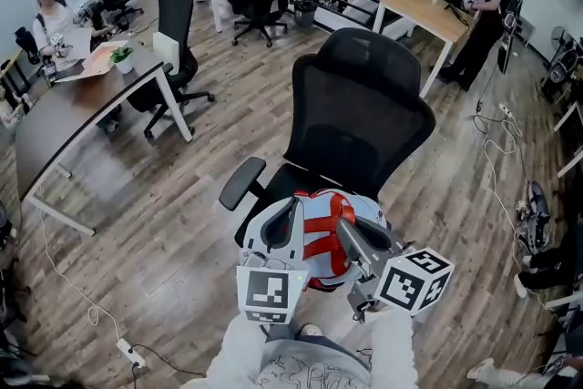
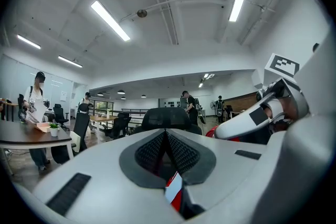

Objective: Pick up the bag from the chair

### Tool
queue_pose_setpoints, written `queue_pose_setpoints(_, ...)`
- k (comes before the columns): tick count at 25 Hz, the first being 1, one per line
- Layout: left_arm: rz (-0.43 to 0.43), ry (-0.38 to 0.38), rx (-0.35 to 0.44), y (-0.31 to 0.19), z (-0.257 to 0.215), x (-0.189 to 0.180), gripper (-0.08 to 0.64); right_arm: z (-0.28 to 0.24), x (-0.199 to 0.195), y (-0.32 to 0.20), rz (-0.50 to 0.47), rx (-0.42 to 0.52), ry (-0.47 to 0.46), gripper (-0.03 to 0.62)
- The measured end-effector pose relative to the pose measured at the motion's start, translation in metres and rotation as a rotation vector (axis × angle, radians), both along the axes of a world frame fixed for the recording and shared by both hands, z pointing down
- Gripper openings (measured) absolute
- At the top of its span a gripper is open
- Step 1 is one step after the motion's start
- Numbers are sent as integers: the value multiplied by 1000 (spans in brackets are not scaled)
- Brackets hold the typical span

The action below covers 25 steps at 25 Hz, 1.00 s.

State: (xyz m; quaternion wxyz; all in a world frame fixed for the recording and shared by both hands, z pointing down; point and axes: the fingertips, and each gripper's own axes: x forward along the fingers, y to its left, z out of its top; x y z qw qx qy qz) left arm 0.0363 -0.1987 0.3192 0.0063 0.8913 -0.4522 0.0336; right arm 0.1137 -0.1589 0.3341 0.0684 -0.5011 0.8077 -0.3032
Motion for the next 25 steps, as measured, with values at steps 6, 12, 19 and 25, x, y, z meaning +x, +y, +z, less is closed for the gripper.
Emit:
queue_pose_setpoints(6, -16, -6, -7, 6, 3, -2, 6, 7, 7, 3, 8, -19, -1, 61)
queue_pose_setpoints(12, -21, -10, -9, 9, 6, -4, 6, 9, 7, 6, 11, -19, -10, 61)
queue_pose_setpoints(19, -25, -5, -4, 10, 3, -3, 6, 7, 8, 9, 10, -11, -10, 61)
queue_pose_setpoints(25, -27, -10, -3, 7, 0, -4, 6, 4, 7, 8, 3, -11, -22, 61)
